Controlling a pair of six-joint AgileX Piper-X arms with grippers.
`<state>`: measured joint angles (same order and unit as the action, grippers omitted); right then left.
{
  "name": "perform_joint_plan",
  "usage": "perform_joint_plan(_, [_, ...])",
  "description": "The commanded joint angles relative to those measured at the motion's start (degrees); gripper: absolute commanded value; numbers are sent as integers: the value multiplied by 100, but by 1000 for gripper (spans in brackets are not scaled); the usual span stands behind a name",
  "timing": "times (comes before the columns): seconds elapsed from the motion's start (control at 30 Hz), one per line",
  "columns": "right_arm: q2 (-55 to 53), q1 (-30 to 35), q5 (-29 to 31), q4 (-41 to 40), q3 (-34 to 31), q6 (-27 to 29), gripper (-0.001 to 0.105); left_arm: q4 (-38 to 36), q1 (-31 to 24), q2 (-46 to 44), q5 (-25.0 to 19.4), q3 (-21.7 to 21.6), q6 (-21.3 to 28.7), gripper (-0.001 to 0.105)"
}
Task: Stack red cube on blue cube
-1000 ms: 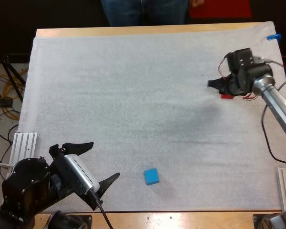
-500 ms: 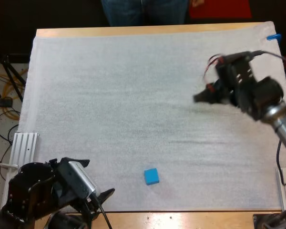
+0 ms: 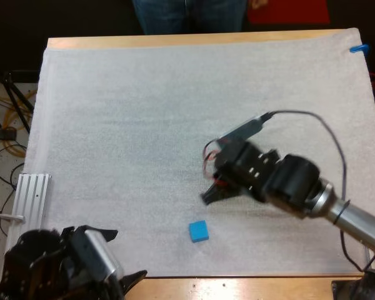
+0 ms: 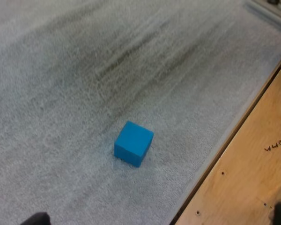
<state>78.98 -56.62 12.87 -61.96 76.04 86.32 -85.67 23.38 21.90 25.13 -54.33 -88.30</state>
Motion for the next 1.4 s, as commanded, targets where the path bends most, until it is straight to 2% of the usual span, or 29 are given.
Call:
perform_joint_plan(0.0, [53, -133, 17, -49, 27, -147, 15, -59, 31, -107, 78, -42, -44, 87])
perform_joint_plan(0.17, [350, -704, -1, -85, 27, -330, 15, -59, 31, -253, 78, -42, -56, 87])
perform_joint_plan(0.4, [955, -1151, -43, 31, 27, -427, 15, -59, 31, -253, 78, -42, -54, 87])
perform_joint_plan(0.53, [1272, -1173, -292, 134, 27, -567, 15, -59, 31, -253, 78, -42, -54, 87])
perform_joint_plan(0.73, [1675, -1173, -316, 167, -16, -751, 15, -59, 31, -253, 78, -42, -54, 87])
perform_joint_plan(0.9, [1691, -1173, -424, 606, -466, -1075, 15, -59, 31, -253, 78, -42, -54, 87])
perform_joint_plan(1.17, [1703, -1154, -502, 1130, -791, -1076, 15, -59, 31, -253, 78, -42, -32, 87])
perform_joint_plan(1.27, [1797, -1157, -518, 1158, -837, -1076, 17, -59, 31, -253, 78, -42, -32, 87])
perform_joint_plan(1.37, [1886, -1157, -553, 1158, -837, -1076, 24, -59, 31, -253, 78, -42, -32, 87])
